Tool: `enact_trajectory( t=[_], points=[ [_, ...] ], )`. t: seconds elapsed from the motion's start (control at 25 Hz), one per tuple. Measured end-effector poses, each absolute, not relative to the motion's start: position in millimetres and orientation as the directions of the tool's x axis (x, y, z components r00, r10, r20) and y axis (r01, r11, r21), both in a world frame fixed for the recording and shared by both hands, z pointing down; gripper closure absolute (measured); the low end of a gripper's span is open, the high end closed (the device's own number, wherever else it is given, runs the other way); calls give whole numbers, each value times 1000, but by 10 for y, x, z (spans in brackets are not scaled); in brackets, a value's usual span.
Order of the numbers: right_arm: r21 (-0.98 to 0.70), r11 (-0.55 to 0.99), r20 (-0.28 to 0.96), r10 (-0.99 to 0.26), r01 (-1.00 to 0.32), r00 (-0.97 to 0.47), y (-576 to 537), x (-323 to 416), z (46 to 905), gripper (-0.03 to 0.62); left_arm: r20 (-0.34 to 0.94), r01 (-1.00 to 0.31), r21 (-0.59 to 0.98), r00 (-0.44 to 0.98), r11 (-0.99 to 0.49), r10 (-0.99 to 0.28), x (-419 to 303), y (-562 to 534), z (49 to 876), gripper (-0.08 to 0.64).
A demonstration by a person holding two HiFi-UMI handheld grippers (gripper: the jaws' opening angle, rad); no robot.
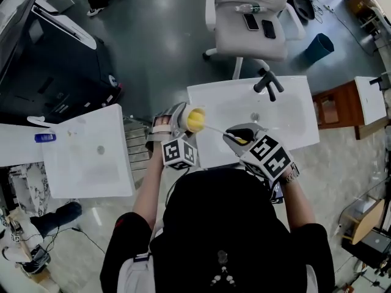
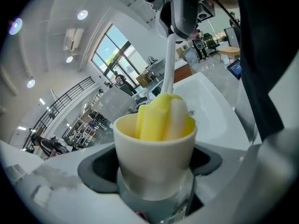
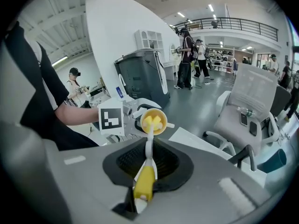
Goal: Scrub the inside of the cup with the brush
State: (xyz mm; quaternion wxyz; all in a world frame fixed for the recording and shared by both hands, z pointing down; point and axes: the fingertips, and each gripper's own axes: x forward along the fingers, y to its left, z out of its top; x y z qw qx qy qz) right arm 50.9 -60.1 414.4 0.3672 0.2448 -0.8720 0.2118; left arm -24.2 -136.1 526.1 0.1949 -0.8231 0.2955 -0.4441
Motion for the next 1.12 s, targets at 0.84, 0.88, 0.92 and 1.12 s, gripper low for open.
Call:
enact_trajectory(
  t=[0.84,0.88,0.92,1.12],
  points=[
    [-398,586,691,-314,-706,-651,-1132,696,4473,551,608,-627,-312,445,-714,-657,-235,-1850,5973,114],
    [-403,580,683,-324,-708,-654,-1161,703,4477,551,609,-639,-294,448,-711,-655,-240,-1878,6006,114],
    [-408,574,673,-336,-710,-658,-1192,711,4478,551,609,-652,-274,451,-707,-652,-243,-1905,6039,114],
    [-425,518,625,-424,-742,-655,-1383,819,4430,551,599,-703,-167,485,-691,-637,-188,-2021,6196,114]
  ],
)
